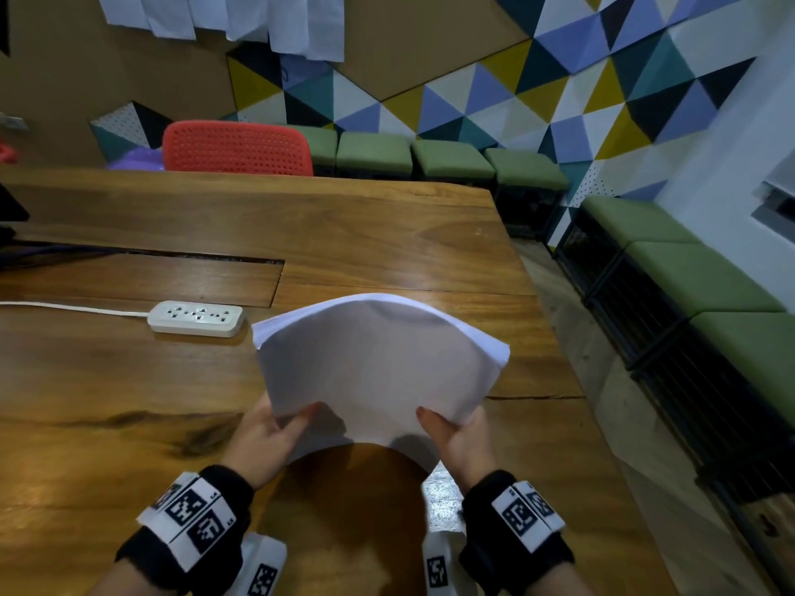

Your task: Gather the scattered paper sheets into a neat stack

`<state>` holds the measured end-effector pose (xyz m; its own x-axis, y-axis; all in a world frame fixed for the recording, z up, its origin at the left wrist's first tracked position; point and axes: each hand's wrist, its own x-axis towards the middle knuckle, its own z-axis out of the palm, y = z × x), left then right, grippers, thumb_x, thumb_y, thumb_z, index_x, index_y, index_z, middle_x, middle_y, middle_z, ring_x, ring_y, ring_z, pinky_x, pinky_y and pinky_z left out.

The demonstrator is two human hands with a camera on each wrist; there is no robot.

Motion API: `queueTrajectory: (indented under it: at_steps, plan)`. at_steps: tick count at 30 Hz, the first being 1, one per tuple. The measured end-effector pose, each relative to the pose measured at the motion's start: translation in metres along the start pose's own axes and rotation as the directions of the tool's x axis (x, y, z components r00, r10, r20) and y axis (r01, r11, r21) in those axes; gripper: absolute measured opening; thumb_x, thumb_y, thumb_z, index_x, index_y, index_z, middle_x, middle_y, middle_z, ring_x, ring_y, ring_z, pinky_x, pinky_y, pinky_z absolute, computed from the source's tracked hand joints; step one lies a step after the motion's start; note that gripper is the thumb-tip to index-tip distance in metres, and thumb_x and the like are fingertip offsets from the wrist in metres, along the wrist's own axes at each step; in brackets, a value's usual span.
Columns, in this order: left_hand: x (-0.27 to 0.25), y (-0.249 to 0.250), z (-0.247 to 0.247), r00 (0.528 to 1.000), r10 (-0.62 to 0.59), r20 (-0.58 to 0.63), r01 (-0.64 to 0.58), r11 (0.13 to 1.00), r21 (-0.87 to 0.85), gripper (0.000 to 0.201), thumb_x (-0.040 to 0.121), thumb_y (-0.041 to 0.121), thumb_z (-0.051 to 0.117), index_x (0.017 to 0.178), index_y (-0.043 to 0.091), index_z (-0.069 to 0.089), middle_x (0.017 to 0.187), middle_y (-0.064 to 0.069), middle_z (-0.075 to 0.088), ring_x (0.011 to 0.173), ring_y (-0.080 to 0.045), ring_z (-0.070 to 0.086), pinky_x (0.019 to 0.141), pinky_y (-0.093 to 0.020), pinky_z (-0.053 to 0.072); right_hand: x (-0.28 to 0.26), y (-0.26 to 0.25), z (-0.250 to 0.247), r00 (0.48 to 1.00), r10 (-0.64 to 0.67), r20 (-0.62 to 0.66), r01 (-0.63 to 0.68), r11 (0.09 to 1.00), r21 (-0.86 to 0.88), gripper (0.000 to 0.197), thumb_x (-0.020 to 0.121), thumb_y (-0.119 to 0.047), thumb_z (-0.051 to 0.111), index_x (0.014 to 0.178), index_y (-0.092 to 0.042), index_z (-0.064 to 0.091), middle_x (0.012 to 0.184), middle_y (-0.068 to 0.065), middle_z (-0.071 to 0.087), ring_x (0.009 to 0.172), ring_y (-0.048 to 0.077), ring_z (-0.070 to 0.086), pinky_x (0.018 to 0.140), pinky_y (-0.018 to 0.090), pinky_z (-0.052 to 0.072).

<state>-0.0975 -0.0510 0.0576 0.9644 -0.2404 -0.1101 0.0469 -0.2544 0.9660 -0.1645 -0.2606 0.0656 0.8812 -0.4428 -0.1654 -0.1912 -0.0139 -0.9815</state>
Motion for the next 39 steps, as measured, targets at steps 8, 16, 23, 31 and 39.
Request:
queueTrajectory:
  at_steps: [8,16,23,31,39]
  plan:
    - [0.004,-0.015,0.000,0.994,0.076,-0.083,-0.054,0.969,0.241,0.008,0.090,0.020,0.054,0.093,0.015,0.060,0.084,0.007,0.062,0.078,-0.005,0.057,0.066,-0.010,0.040,0.000,0.017,0.000,0.996,-0.026,-0.080,0.018,0.995,-0.095,0.013,0.083,-0.008,0.065,0.095,-0.007,0.061,0.092,0.011,0.067,0.090,0.025,0.064,0.069,0.023,0.052]
    - [0.006,-0.053,-0.002,0.999,0.031,-0.015,-0.022,0.900,0.436,0.027,0.092,0.007,0.049,0.119,0.003,0.052,0.107,-0.012,0.064,0.099,-0.030,0.058,0.081,-0.030,0.042,-0.001,0.044,0.000,0.991,0.111,-0.079,-0.131,0.937,-0.323,0.027,0.084,-0.012,0.064,0.070,-0.025,0.045,0.091,0.007,0.059,0.096,0.027,0.061,0.080,0.029,0.047]
    - [0.014,-0.049,-0.004,1.000,-0.027,-0.003,0.027,0.962,0.272,0.023,0.088,0.008,0.056,0.108,0.020,0.050,0.105,-0.003,0.067,0.095,-0.021,0.064,0.087,-0.043,0.052,0.010,0.042,-0.009,1.000,0.012,-0.013,-0.016,0.913,-0.408,0.024,0.082,-0.012,0.063,0.105,-0.014,0.062,0.097,-0.004,0.068,0.085,0.012,0.064,0.073,0.021,0.052]
    - [0.020,-0.062,0.017,0.927,-0.371,0.043,0.287,0.780,0.556,0.032,0.091,0.011,0.050,0.124,0.008,0.051,0.125,-0.011,0.060,0.112,-0.028,0.056,0.085,-0.027,0.041,0.010,0.071,-0.008,0.953,0.304,0.000,-0.256,0.804,-0.536,0.029,0.082,-0.018,0.063,0.111,-0.012,0.063,0.107,0.005,0.068,0.087,0.015,0.058,0.076,0.021,0.043]
    - [0.035,-0.057,0.016,0.890,-0.457,-0.003,0.364,0.705,0.609,0.036,0.090,0.021,0.051,0.123,0.005,0.051,0.130,-0.015,0.056,0.115,-0.031,0.053,0.086,-0.032,0.044,0.012,0.081,-0.017,0.958,0.275,-0.076,-0.257,0.714,-0.652,0.018,0.085,-0.038,0.055,0.084,-0.020,0.054,0.085,-0.001,0.055,0.078,0.016,0.051,0.057,0.023,0.035]
